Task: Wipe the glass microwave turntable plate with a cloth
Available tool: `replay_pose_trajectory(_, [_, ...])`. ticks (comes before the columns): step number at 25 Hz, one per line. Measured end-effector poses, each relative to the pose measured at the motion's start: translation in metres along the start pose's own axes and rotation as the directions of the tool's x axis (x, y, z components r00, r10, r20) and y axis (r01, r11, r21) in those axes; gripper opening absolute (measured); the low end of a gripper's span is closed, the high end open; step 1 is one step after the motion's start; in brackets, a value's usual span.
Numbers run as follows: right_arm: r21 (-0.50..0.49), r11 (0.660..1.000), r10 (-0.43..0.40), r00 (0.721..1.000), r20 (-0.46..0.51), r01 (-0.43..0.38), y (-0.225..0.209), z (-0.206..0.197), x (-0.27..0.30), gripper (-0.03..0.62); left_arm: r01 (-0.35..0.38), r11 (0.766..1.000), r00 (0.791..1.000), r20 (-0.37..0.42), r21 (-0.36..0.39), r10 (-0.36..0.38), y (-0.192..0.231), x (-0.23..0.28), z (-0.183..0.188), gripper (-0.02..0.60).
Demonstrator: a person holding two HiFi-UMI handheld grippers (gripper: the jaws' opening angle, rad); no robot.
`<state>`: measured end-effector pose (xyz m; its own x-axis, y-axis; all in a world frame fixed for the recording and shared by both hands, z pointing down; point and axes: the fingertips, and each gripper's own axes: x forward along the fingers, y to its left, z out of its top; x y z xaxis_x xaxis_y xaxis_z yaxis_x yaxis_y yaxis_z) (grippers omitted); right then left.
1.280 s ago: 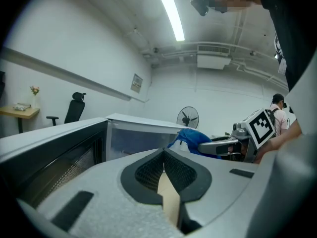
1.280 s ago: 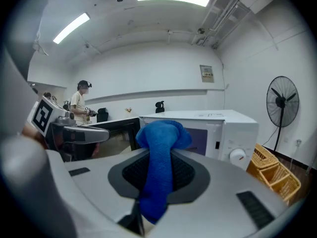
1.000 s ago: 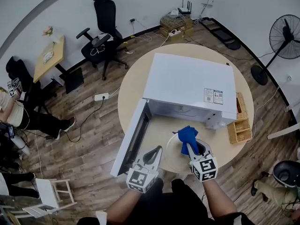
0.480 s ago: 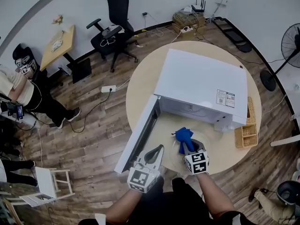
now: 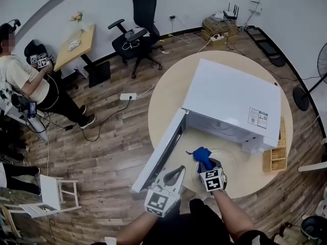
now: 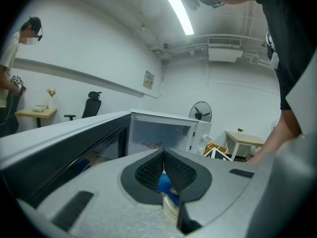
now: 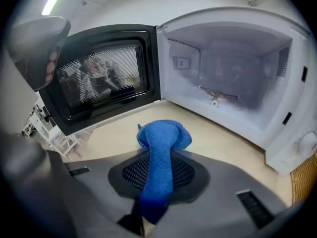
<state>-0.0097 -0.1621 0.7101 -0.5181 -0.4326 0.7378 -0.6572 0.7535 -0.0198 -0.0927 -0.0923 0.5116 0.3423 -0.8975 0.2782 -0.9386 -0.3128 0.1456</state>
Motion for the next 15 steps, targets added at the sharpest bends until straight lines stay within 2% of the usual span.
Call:
replay_pose_trajectory(7, [-0.046, 0.999, 0.005, 1.000, -0.024, -0.006, -0.0007, 0.0024, 0.0050, 0.075, -0.012, 1.000, 1.000, 0.003, -0.021, 0.012, 0.0026, 0.0006, -0.0022, 0.006])
replay_pose_trajectory(15, [-0.034, 0.999, -0.010, 1.000, -0.026, 0.009, -0.0078, 0.0008, 0.0044, 0.077, 0.001, 1.000, 1.000, -0.005, -0.009, -0.001, 0.0010, 0.0056, -0.0023, 0.006])
